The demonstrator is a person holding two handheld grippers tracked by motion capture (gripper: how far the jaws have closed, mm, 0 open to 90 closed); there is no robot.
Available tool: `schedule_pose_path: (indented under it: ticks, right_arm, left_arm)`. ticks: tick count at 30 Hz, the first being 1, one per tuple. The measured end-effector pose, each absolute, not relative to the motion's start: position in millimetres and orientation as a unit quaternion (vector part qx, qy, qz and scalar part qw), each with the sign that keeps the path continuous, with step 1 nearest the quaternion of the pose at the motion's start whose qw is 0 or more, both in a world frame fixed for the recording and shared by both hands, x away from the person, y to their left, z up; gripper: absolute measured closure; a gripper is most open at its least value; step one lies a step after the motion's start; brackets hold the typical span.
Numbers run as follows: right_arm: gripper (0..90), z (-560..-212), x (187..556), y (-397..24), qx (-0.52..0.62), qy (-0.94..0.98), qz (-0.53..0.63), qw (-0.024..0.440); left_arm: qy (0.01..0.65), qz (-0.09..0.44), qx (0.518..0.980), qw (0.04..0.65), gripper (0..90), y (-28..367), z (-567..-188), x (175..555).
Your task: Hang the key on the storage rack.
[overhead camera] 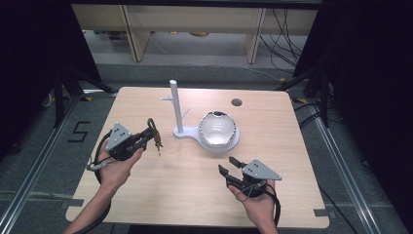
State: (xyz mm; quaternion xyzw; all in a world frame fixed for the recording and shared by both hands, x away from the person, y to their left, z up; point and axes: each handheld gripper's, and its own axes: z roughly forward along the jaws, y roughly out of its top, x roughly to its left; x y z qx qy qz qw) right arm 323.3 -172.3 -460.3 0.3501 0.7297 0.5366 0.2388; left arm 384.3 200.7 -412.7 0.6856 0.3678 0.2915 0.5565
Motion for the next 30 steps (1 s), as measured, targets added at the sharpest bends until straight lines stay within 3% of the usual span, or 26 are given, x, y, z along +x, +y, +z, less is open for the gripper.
schedule_pose_path:
  ticks: [30]
  right_arm:
    - [50.2,-461.2,320.7,-175.0,0.366,0.716,0.550,0.225]
  left_arm:
    - [0.389,0.329,0.678,0.529,83.6,194.9,-407.9,417.1]
